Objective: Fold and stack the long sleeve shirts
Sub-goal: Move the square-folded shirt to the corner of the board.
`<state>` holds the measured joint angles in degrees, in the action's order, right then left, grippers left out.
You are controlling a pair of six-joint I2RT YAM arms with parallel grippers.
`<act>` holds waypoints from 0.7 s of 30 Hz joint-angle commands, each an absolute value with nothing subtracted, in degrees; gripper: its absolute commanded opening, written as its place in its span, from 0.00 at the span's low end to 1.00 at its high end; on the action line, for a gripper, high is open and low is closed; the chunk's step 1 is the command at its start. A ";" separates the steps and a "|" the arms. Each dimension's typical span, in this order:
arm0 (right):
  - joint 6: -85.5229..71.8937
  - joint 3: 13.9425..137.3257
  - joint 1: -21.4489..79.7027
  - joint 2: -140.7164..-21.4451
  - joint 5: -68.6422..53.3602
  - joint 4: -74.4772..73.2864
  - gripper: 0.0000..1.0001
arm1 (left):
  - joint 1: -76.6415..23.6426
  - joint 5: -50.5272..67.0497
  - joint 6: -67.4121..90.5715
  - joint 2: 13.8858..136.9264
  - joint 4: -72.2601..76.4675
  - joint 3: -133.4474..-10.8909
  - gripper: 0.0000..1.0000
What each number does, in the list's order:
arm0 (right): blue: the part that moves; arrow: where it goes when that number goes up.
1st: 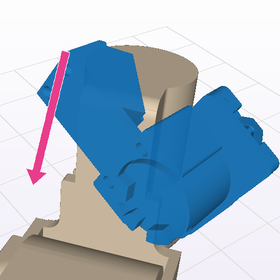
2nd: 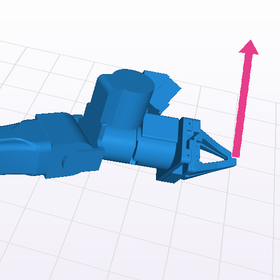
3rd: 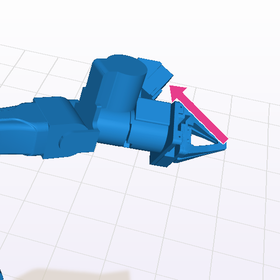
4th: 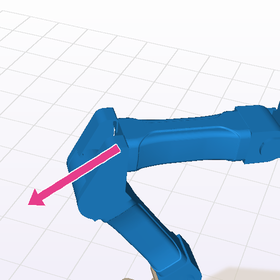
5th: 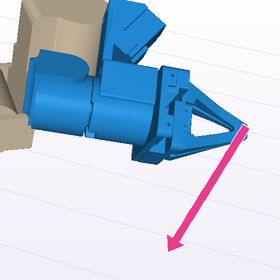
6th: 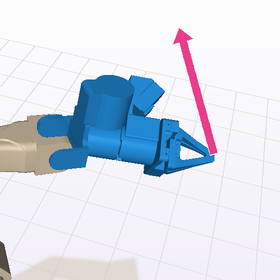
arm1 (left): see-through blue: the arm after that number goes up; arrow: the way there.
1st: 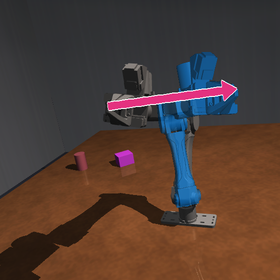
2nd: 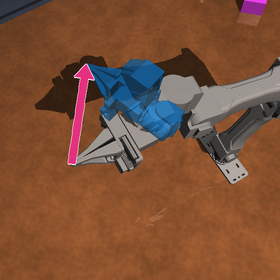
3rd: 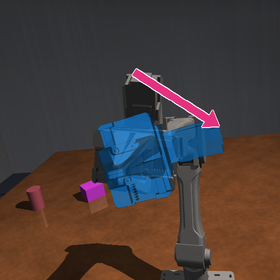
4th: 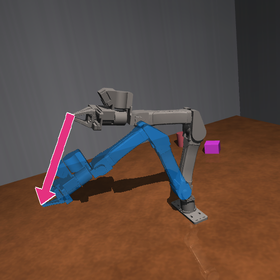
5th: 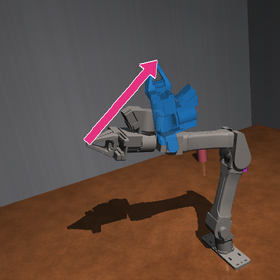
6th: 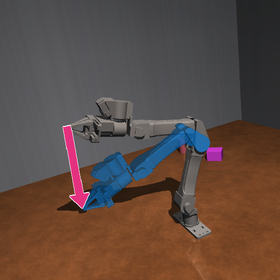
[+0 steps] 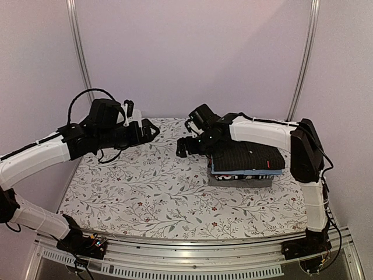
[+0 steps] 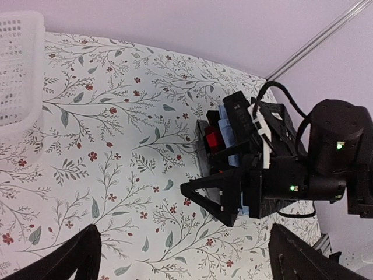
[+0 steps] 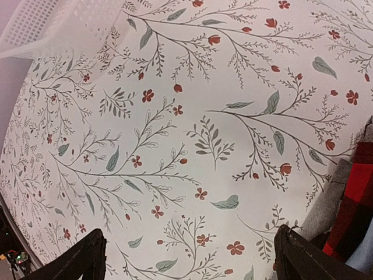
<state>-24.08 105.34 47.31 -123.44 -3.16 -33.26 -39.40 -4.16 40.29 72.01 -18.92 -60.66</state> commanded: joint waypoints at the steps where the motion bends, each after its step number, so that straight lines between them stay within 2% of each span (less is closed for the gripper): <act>1: -27.45 108.16 47.20 -129.02 -2.93 -32.19 0.99 | -38.66 -5.61 39.27 69.79 -19.85 -58.71 1.00; 13: -30.91 107.52 46.91 -134.26 5.43 -32.52 0.99 | -38.36 -4.81 39.64 69.43 -19.23 -57.00 1.00; 21: -32.25 100.65 44.24 -133.03 5.80 -30.57 0.99 | -38.24 -4.75 39.79 69.50 -19.26 -56.93 1.00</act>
